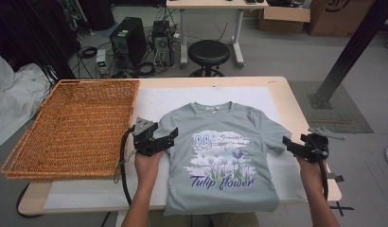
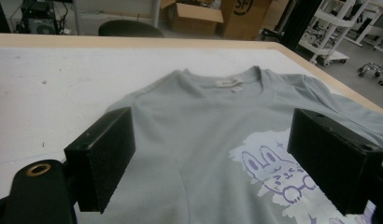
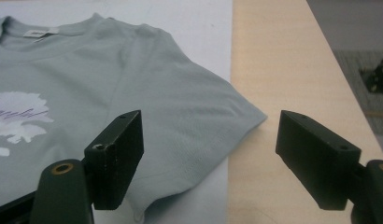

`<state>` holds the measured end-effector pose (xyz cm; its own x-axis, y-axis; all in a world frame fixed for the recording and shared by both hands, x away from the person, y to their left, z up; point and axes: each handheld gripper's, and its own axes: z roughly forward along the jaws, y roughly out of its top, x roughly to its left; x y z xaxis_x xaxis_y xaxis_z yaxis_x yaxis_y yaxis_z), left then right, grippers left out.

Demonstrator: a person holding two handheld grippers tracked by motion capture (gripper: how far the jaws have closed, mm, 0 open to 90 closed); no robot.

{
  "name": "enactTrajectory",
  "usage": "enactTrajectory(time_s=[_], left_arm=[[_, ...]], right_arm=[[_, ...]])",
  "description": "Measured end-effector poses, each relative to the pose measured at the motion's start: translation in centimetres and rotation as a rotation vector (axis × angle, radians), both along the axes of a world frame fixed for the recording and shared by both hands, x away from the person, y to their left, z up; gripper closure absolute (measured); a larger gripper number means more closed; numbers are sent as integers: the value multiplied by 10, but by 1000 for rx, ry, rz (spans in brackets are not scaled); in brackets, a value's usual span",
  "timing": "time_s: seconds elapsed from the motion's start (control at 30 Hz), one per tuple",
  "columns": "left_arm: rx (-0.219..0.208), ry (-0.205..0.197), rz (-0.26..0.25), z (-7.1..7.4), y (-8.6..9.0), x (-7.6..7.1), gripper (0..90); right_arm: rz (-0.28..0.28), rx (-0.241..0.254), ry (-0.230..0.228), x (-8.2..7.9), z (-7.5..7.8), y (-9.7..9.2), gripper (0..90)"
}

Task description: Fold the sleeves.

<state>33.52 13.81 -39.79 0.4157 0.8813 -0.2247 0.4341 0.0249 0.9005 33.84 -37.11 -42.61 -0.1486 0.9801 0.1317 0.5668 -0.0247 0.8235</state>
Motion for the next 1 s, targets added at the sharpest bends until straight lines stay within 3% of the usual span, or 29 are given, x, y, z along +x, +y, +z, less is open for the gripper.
enactTrajectory(time_s=[0.13,0.4,0.47,0.57,0.67,0.87,0.93,1.0], left_arm=[[2,1,-7,-1,1,0,158],[8,6,-19,-4,2,1,159],[10,7,-19,-5,2,1,159],[14,12,-19,-6,3,1,159],[15,15,-18,-8,4,1,159],[20,22,-20,-10,4,0,160],[19,22,-19,-10,5,0,160],[19,21,-19,-10,5,0,160]], right_arm=[[-12,48,84,11,-5,-1,276],[-62,45,204,28,-25,7,302],[-58,76,195,28,-28,6,378],[-8,38,176,29,-24,10,464],[-23,55,183,31,-23,6,546],[-30,65,151,30,-24,-2,704],[-33,53,138,29,-24,-1,729],[-24,21,114,27,-23,1,832]])
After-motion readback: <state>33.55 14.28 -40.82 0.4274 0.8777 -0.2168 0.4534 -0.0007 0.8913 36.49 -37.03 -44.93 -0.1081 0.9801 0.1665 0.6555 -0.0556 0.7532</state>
